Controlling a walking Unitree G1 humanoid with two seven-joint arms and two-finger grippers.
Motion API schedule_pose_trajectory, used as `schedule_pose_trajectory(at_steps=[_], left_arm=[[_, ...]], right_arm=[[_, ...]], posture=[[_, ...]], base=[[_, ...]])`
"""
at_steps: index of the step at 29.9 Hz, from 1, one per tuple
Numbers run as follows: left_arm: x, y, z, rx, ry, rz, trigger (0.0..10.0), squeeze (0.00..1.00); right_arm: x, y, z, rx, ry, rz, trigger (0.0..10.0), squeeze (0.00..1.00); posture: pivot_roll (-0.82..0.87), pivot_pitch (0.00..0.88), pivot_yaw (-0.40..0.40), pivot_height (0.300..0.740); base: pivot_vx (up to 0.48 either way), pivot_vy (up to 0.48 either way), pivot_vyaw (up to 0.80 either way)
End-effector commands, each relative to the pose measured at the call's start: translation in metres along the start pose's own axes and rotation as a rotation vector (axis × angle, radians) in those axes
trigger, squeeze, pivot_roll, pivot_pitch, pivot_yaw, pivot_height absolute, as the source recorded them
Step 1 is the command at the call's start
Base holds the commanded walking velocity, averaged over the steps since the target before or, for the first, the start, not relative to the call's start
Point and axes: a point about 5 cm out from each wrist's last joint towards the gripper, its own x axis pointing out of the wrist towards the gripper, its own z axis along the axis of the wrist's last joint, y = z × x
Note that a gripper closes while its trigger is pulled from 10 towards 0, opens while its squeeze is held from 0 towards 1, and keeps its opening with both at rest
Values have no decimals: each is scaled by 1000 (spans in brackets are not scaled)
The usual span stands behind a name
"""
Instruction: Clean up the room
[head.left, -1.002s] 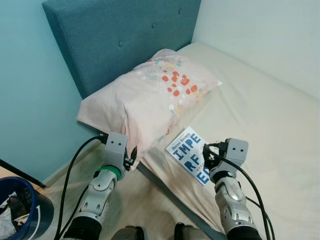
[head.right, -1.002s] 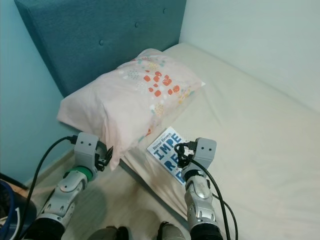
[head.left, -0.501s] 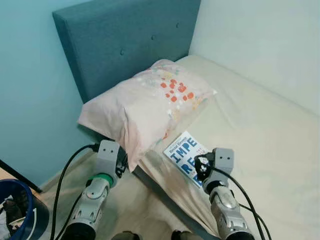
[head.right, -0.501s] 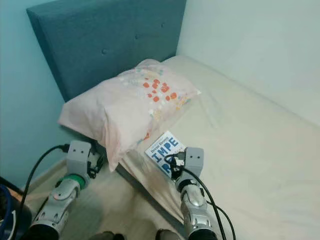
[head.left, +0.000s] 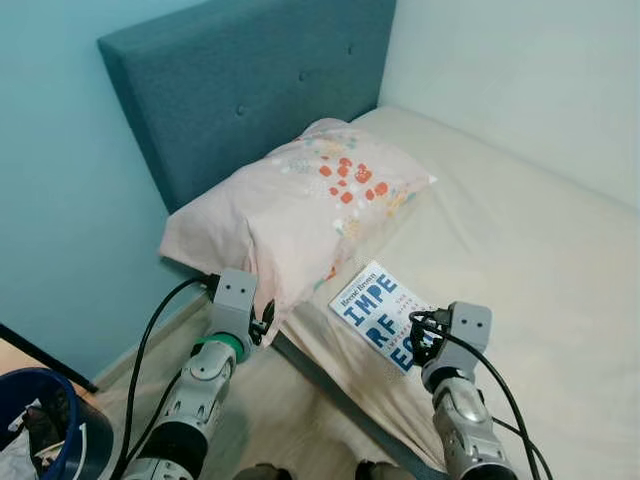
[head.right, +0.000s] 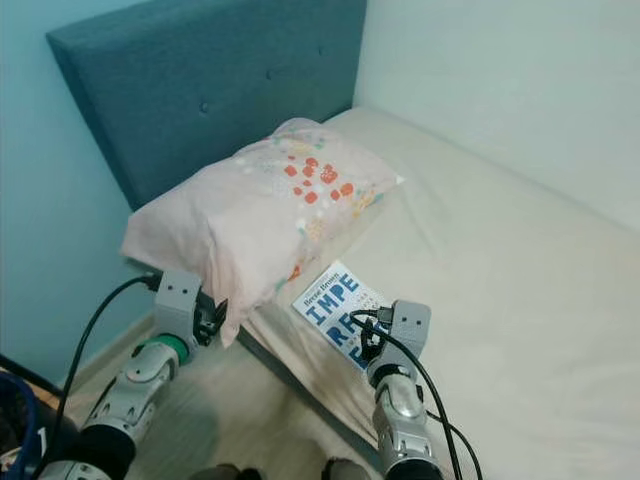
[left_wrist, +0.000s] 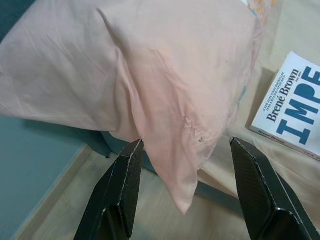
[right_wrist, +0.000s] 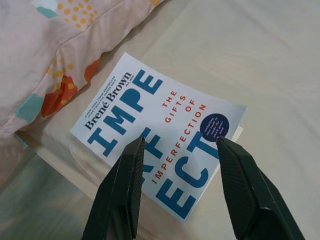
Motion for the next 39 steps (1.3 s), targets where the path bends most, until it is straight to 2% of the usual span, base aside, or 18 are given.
schedule_pose_trajectory(at_steps=[1, 10, 13, 21, 31, 39], left_arm=[[-3, -3, -10, 6, 34, -7, 10000, 0], [-4, -5, -8, -4, 3, 16, 10000, 0], [-3, -3, -6, 4, -5, 28, 10000, 0], [-1, 1, -2, -1, -21, 45, 10000, 0], [0, 2, 2, 1, -36, 45, 10000, 0], [0, 8, 4, 6, -55, 62, 10000, 0]], right_arm=[[-5, -3, -8, -16, 31, -8, 10000, 0], [-4, -4, -7, -7, 30, 31, 10000, 0], [-2, 1, -3, -6, 23, 48, 10000, 0], [2, 1, 1, 11, 17, 48, 10000, 0], [3, 1, 3, -9, 17, 86, 10000, 0], [4, 0, 5, -8, 13, 94, 10000, 0]], posture=[[7, 57, 69, 735], [13, 70, 56, 735], [15, 76, 51, 735], [13, 79, 54, 735], [15, 85, 48, 735], [23, 79, 50, 735]], base=[[0, 0, -800], [0, 0, -800], [0, 0, -800], [0, 0, -800], [0, 0, -800], [0, 0, -800]])
